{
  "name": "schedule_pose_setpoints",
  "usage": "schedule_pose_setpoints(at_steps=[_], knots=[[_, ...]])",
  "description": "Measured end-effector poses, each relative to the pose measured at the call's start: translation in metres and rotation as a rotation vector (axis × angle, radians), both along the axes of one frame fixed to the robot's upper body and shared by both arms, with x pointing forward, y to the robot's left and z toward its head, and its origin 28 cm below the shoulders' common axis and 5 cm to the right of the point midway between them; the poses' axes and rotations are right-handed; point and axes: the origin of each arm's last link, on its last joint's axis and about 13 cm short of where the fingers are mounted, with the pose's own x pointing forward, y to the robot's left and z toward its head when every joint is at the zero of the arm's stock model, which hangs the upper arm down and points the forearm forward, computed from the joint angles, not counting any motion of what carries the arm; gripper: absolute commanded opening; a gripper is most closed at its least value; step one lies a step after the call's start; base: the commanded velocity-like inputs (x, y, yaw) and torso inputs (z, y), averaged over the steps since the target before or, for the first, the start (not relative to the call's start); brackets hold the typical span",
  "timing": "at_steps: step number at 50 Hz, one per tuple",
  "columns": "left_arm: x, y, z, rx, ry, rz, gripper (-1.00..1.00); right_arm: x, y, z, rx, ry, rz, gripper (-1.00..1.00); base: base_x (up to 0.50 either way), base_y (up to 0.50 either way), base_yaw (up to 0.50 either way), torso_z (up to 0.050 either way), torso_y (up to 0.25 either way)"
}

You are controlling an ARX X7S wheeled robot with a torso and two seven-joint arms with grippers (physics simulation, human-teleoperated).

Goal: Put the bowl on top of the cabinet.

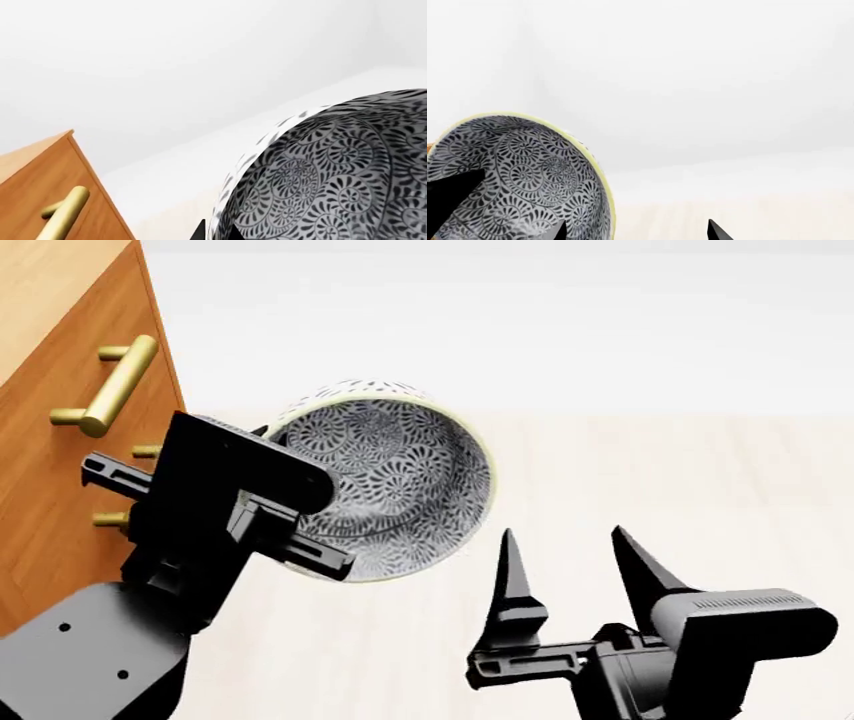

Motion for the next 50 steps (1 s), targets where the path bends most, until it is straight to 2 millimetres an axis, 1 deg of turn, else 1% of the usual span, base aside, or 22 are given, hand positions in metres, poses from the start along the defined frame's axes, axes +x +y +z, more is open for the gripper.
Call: schedule_pose_setpoints(at_steps=[12,23,37,50], knots=[[0.005,-0.008,0.008,0.038,0.005,0.002,-1.00,-0.014,-0.017,-0.031,0.160,0.012,-0.043,1.00,0.00,0.00,0.00,0.000,0.001],[0.008,-0.020,0.021,0.072,-0.002,-0.013,-1.00,-0.027,-0.032,-0.051,0.273,0.002,-0.081,1.00,0.00,0.00,0.00,0.001,0.001],[0.011,-0.034,0.046,0.126,0.021,-0.002,-1.00,-0.033,-0.039,-0.058,0.319,-0.011,-0.094,1.00,0.00,0.00,0.00,0.000,0.000],[0.020,-0.039,0.089,0.166,0.025,0.050,-1.00,-0.034,-0.042,-0.059,0.332,-0.013,-0.092,1.00,0.00,0.00,0.00,0.000,0.001]])
